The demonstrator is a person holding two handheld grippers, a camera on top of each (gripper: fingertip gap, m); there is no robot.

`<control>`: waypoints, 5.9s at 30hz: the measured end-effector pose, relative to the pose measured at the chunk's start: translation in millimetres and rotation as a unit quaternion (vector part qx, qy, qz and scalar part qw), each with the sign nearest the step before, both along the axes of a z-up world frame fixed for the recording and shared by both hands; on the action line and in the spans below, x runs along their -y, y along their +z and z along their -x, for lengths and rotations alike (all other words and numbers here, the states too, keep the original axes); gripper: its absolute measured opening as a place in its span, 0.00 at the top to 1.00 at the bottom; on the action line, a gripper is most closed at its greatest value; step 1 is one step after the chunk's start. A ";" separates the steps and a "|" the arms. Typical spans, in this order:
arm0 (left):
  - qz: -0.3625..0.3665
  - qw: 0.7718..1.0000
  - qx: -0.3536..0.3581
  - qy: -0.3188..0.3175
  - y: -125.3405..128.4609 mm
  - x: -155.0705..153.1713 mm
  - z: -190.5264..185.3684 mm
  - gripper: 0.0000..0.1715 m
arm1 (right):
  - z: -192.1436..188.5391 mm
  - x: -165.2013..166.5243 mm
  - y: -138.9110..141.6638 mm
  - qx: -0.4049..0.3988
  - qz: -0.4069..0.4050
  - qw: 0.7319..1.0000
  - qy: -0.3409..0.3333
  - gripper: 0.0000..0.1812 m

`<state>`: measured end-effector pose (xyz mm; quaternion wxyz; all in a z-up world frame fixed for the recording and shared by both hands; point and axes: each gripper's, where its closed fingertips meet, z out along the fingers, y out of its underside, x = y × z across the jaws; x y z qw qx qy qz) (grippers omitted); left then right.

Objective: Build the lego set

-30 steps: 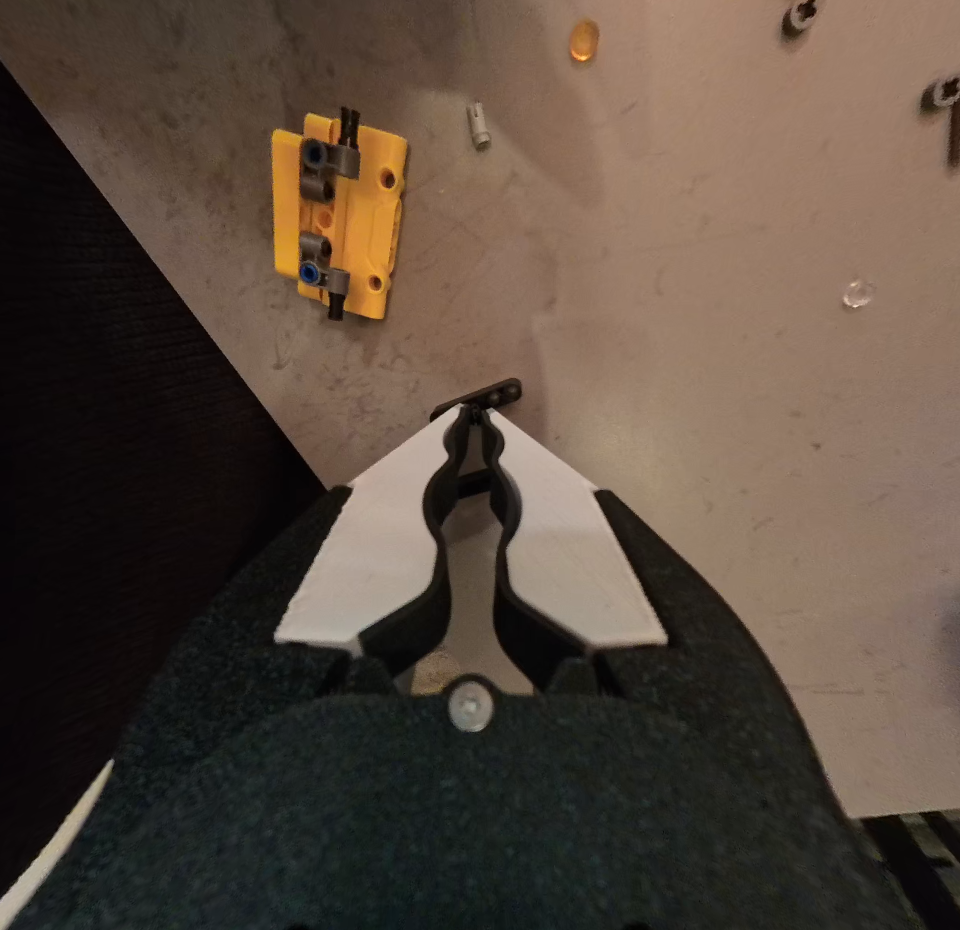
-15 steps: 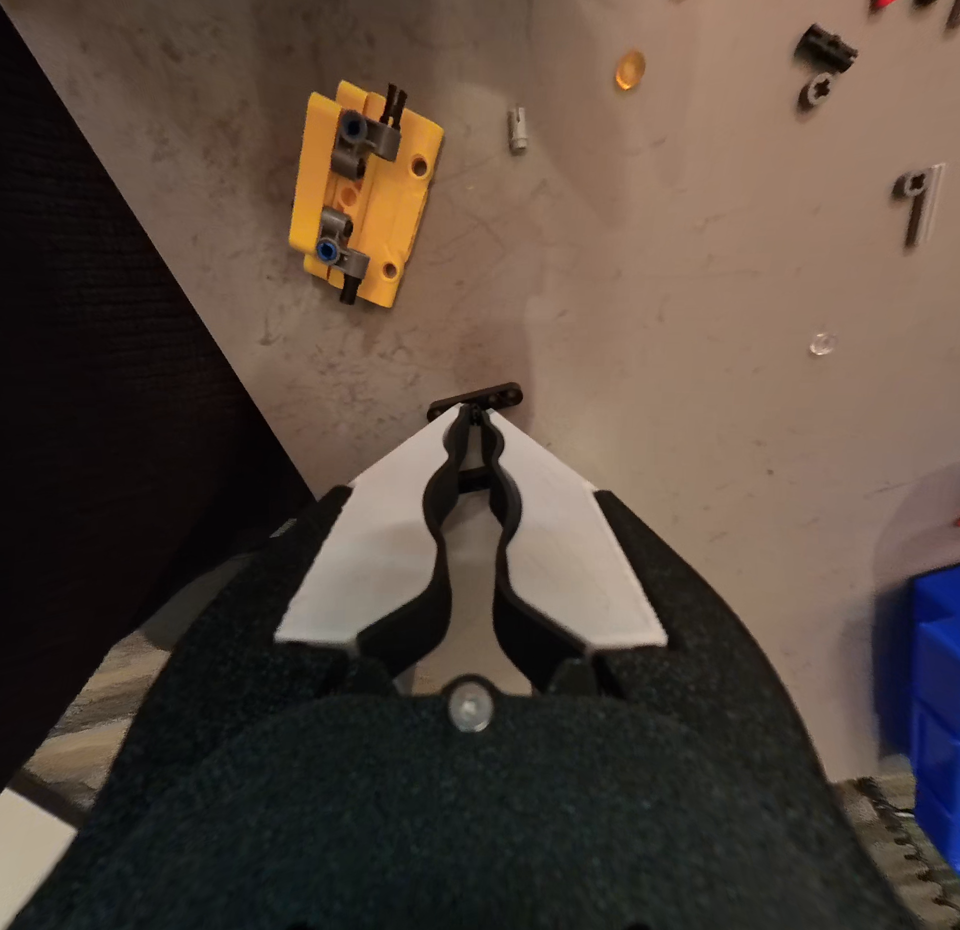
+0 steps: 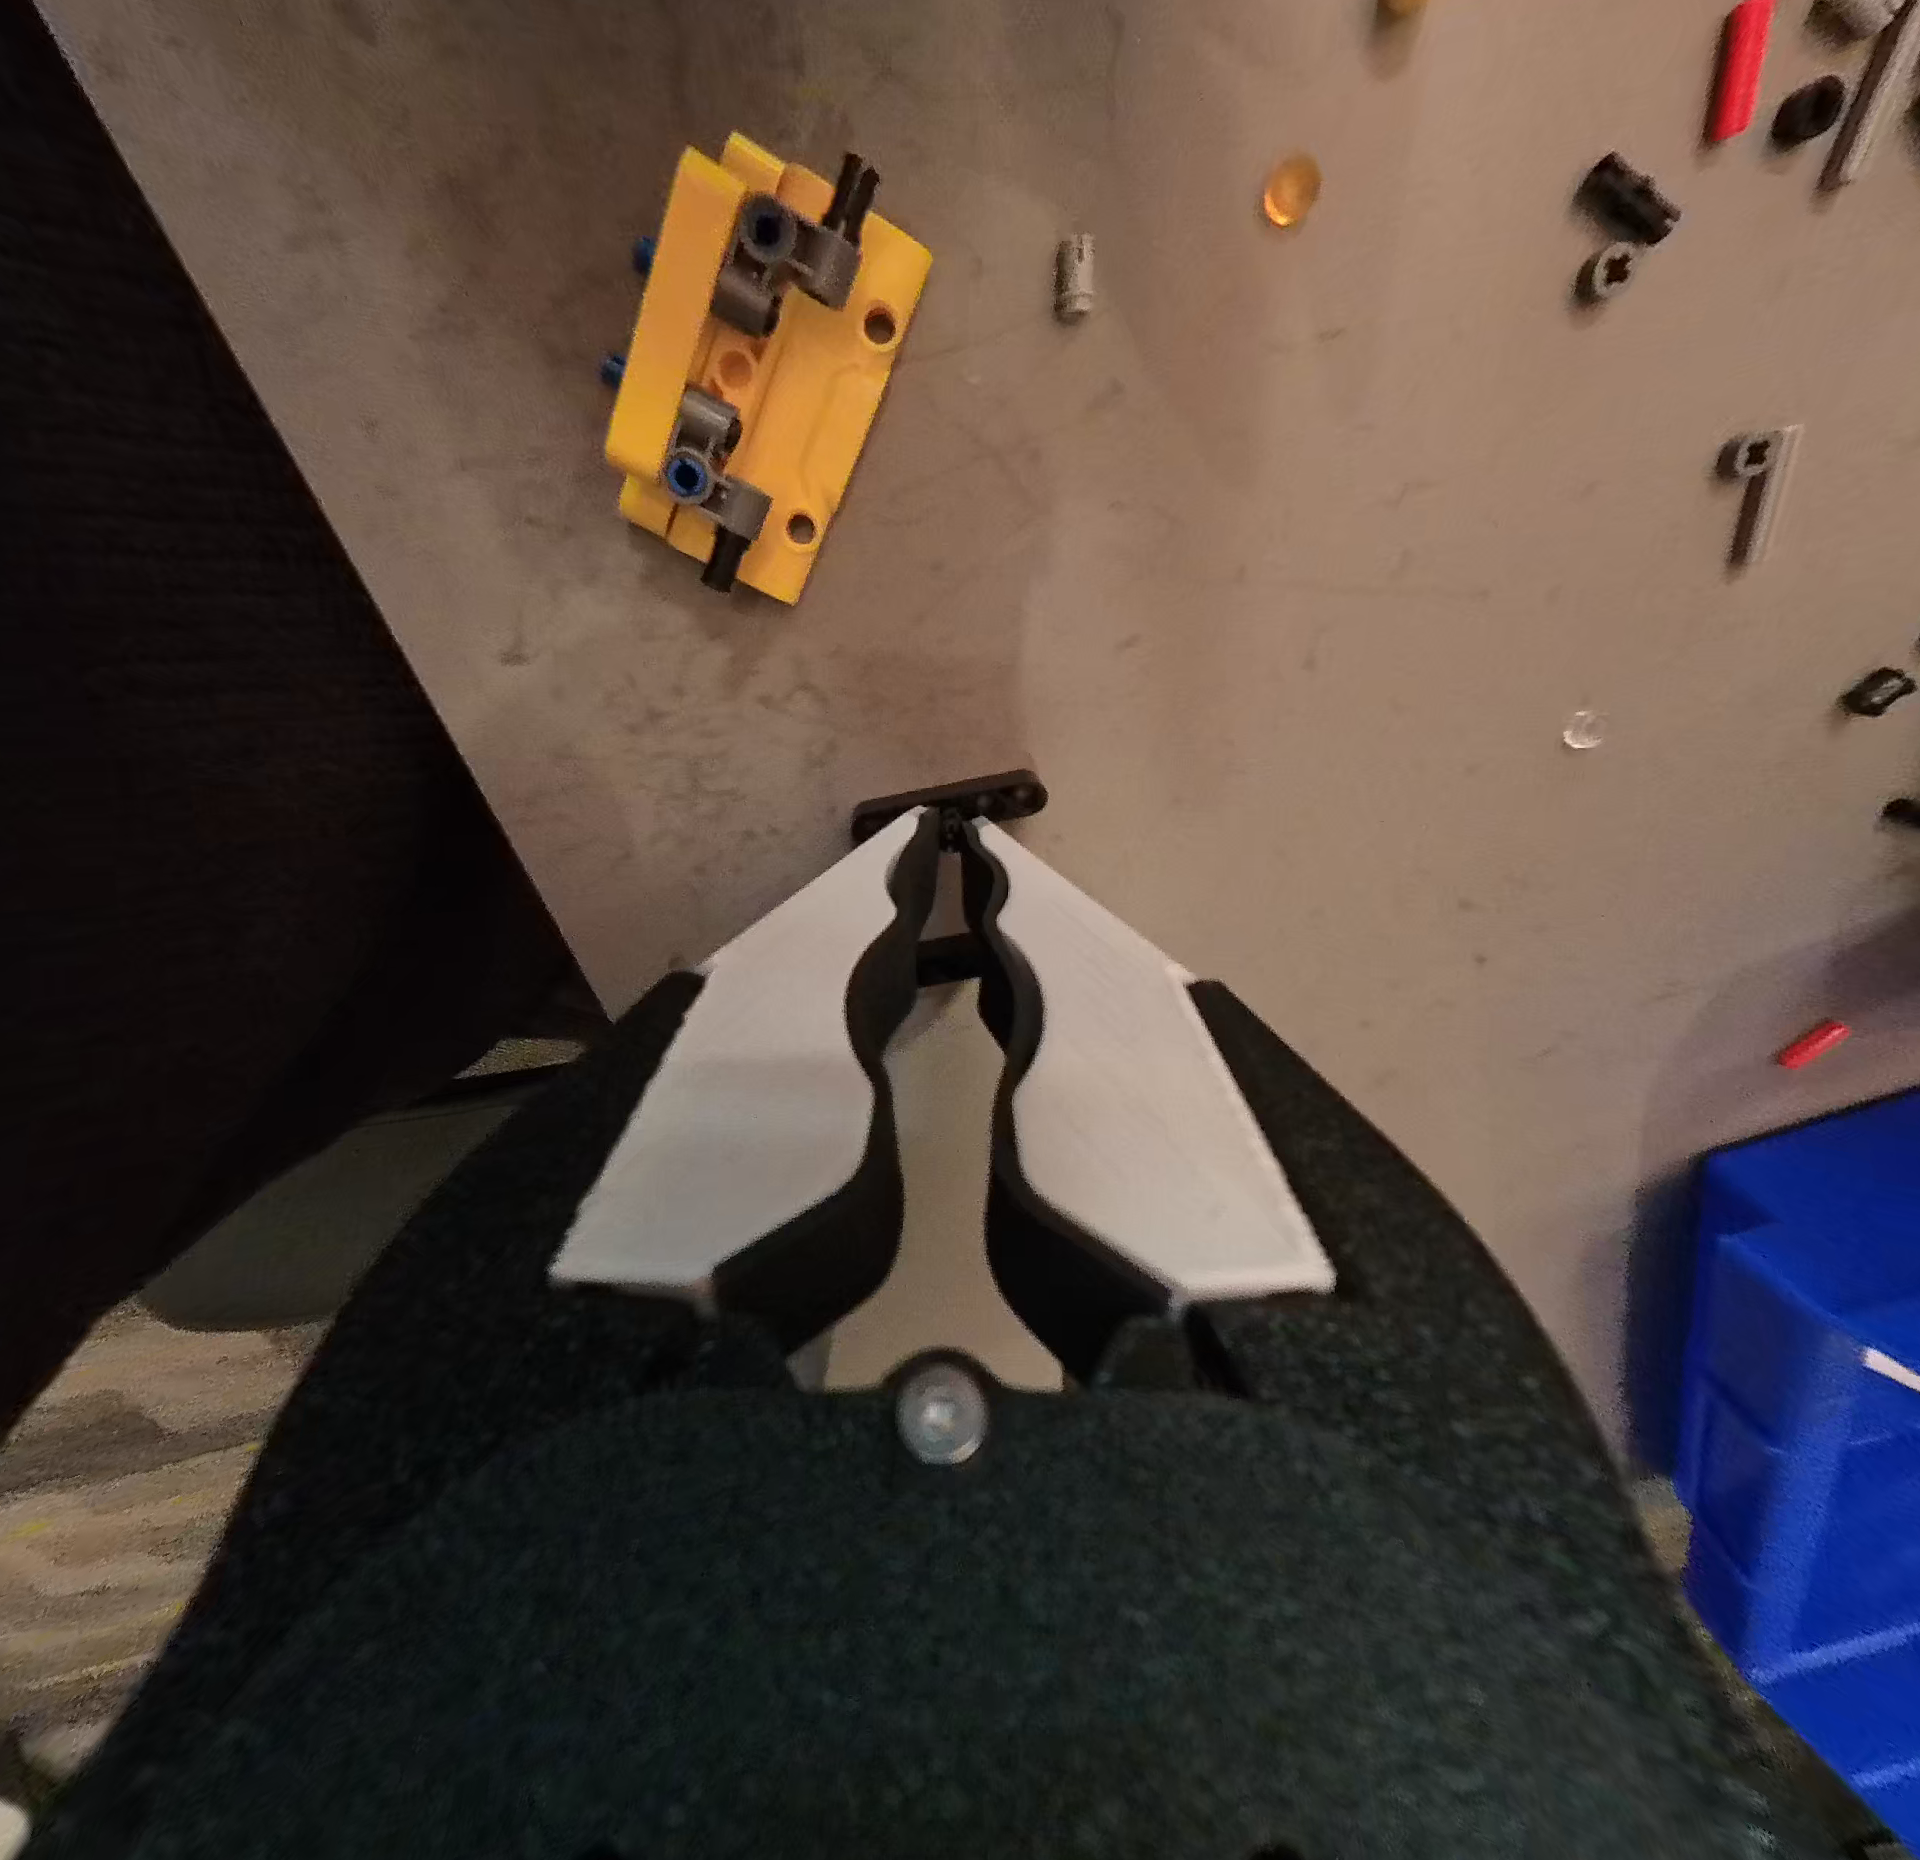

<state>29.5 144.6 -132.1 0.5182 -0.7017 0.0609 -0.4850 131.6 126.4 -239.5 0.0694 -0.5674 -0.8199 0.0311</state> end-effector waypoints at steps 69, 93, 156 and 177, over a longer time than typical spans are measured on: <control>-0.011 1.000 -0.024 0.016 3.1 -0.5 10.0 0.90 | 5.2 -1.3 -1.8 -0.030 0.068 0.995 -0.072 0.99; -0.025 0.971 -0.086 0.221 16.5 13.0 171.0 0.89 | 69.5 -3.0 16.5 -0.148 0.142 0.976 -0.068 0.90; 0.113 0.975 -0.063 -0.183 -43.2 36.9 -34.6 0.97 | 70.7 16.5 54.5 -0.314 -0.320 0.829 0.335 0.71; 0.109 0.977 -0.098 -0.152 -51.1 28.9 -30.4 1.00 | 58.2 4.5 45.6 -0.306 -0.250 0.888 0.234 0.93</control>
